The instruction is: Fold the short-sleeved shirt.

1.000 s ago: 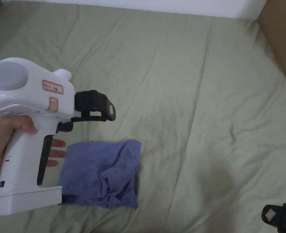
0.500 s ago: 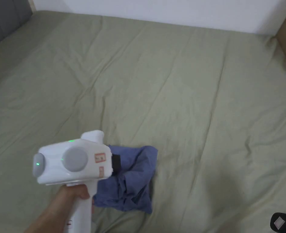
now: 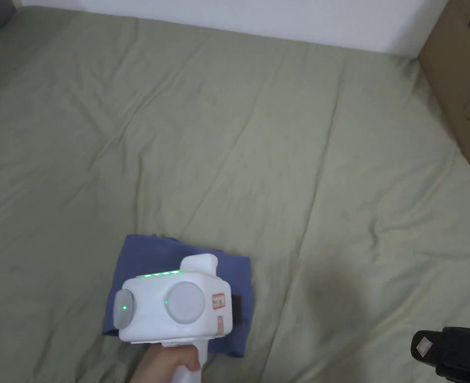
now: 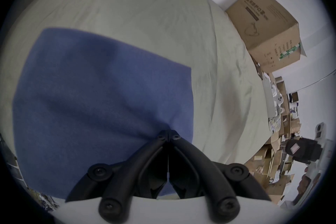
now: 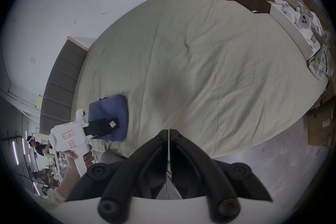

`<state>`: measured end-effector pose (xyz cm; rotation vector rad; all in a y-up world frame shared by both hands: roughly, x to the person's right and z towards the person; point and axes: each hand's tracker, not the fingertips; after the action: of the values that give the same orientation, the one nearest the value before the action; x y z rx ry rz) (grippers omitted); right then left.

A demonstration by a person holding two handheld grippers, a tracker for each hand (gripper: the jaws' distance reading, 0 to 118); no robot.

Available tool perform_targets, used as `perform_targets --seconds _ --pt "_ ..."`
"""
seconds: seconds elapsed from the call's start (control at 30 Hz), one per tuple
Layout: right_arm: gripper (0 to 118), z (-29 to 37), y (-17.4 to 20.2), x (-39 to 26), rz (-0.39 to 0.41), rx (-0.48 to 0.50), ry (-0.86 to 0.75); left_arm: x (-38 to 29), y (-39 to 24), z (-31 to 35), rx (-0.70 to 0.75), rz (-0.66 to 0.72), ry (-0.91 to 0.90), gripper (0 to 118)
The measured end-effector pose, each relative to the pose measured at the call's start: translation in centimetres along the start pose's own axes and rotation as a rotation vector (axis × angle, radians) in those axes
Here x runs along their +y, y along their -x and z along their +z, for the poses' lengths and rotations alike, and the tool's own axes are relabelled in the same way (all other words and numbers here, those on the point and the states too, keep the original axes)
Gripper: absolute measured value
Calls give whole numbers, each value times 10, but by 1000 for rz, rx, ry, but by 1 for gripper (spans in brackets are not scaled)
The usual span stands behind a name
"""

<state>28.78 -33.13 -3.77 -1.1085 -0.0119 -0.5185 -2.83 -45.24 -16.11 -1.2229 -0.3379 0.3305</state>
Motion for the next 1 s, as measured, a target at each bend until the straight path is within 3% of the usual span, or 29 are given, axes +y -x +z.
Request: perform_targets --seconds 0.27,0.37,0.5,0.57,0.67,0.83,0.93,1.0 --pt "2 -16 47 26 138 41 13 -14 -18 35 -290 -62 48 1" --pt "2 -36 81 39 224 118 33 -7 21 67 -343 20 -8 1" --pt "2 -86 133 44 279 276 119 8 92 106 -269 121 -125 1" --pt "2 -119 152 41 265 347 200 16 126 121 -223 195 -182 1" --pt "2 -166 164 29 248 374 309 28 167 138 -254 313 -230 1" --pt "2 -224 146 13 258 190 380 44 208 143 -289 352 -217 1" --pt "2 -238 130 14 139 247 399 53 220 127 -287 360 -155 1" --pt "2 -234 127 16 146 253 396 55 222 117 -349 353 -115 1"
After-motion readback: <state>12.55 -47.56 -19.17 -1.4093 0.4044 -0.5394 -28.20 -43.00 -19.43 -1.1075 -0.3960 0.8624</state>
